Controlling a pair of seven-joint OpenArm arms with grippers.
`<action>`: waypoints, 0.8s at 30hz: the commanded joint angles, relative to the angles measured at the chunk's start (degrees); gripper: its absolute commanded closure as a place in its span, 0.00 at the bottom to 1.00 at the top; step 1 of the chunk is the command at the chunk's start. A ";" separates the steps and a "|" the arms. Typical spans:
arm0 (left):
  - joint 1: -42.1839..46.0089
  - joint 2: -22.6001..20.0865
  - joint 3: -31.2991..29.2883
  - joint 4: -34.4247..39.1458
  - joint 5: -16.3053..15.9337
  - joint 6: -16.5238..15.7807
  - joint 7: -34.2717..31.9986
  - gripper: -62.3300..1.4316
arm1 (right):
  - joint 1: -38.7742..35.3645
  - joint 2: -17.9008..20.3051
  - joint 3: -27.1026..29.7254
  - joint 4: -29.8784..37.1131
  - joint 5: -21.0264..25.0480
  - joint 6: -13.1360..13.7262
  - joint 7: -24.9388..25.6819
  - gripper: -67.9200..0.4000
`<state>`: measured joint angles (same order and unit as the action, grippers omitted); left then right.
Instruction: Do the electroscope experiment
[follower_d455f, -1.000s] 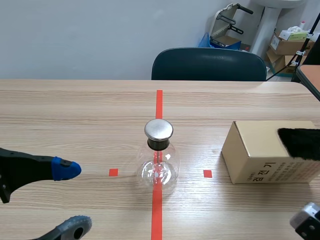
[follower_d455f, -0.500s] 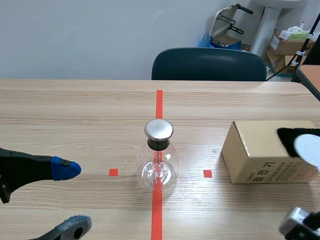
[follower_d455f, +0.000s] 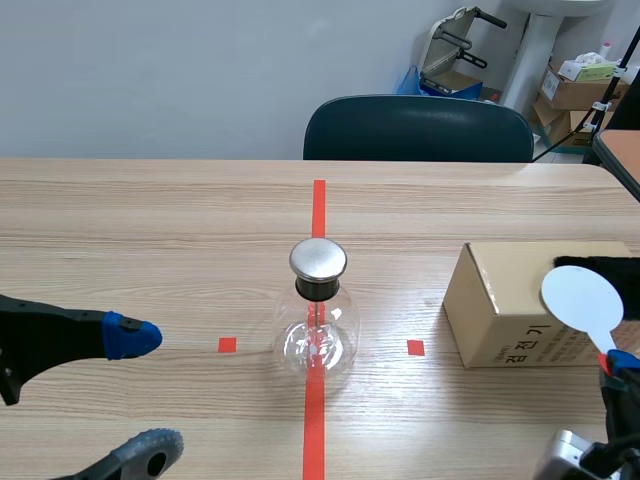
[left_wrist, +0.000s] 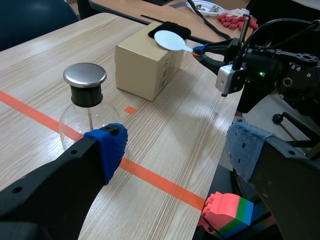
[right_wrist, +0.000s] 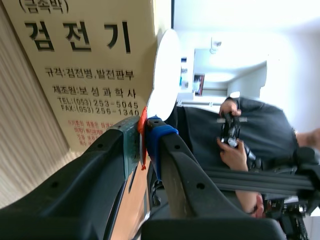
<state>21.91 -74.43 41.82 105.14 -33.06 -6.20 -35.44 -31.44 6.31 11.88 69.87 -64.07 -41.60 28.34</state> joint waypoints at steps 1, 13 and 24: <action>-0.04 1.11 -0.17 0.72 -0.35 -0.35 -0.96 0.29 | -0.15 0.68 0.48 0.81 1.55 -3.26 -5.95 0.98; -0.04 2.36 -0.17 0.68 -0.33 -0.37 -0.92 0.29 | -0.02 0.68 0.46 0.81 1.40 -3.26 -3.45 0.98; -0.04 2.36 -0.17 0.68 -0.33 -0.37 -0.90 0.29 | 0.04 0.85 0.46 0.83 0.22 -3.26 -0.15 0.98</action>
<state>21.91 -72.23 41.82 105.14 -33.04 -6.20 -35.42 -31.33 6.46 12.01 69.89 -64.73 -41.60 29.47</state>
